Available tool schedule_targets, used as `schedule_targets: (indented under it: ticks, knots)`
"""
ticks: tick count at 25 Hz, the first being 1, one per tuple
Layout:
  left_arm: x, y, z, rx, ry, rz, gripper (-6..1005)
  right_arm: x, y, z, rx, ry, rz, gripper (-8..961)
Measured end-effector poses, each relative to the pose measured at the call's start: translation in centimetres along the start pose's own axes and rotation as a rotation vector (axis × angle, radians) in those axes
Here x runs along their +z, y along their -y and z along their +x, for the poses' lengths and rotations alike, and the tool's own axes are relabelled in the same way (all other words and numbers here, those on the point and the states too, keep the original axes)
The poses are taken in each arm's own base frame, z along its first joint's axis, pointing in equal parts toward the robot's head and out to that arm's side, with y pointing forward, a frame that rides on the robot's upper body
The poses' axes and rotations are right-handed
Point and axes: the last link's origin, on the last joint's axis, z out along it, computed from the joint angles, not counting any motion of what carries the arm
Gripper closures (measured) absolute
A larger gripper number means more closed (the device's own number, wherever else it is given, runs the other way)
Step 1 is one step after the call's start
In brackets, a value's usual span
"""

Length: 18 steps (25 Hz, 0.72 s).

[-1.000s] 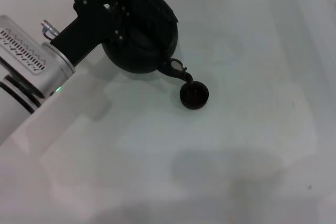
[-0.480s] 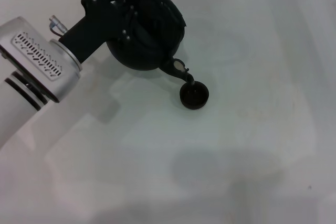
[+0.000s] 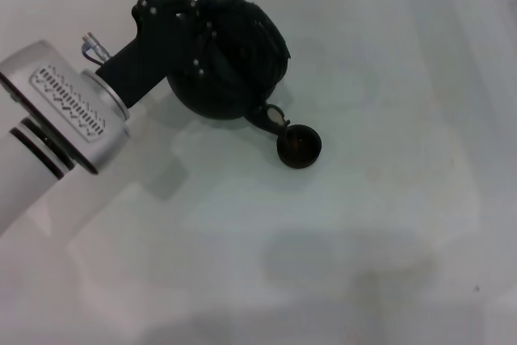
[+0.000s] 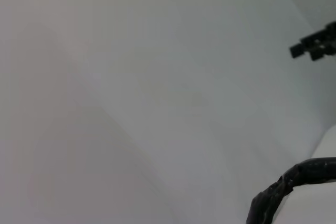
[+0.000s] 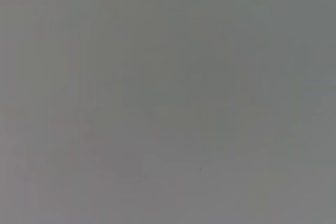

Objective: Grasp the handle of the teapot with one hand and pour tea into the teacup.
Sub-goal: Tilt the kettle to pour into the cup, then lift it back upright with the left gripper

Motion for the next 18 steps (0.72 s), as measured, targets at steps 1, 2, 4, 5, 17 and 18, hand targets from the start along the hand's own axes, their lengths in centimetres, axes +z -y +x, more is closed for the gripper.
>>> schedule_targets:
  ticks: [1, 2, 4, 5, 17, 18]
  knots:
    - [-0.06, -0.05, -0.02, 0.009, 0.001, -0.001, 885, 0.04, -0.05, 0.0, 0.004, 0.0, -0.001, 98]
    - [-0.09, -0.09, -0.03, 0.017, 0.002, 0.0, 886, 0.04, -0.05, 0.0, 0.011, 0.0, -0.001, 98]
    - [-0.07, -0.14, -0.01, 0.024, 0.001, -0.001, 886, -0.05, 0.03, 0.03, 0.026, -0.001, 0.001, 98]
    - [-0.05, -0.13, 0.0, 0.025, 0.001, 0.0, 886, -0.1, 0.08, 0.04, 0.03, -0.001, 0.003, 98]
    - [0.11, 0.17, 0.07, 0.041, -0.003, 0.01, 888, -0.07, -0.02, 0.1, 0.032, -0.004, -0.002, 98]
    - [0.13, 0.17, 0.08, 0.049, -0.004, 0.009, 888, -0.05, -0.04, 0.09, 0.032, -0.004, -0.002, 98]
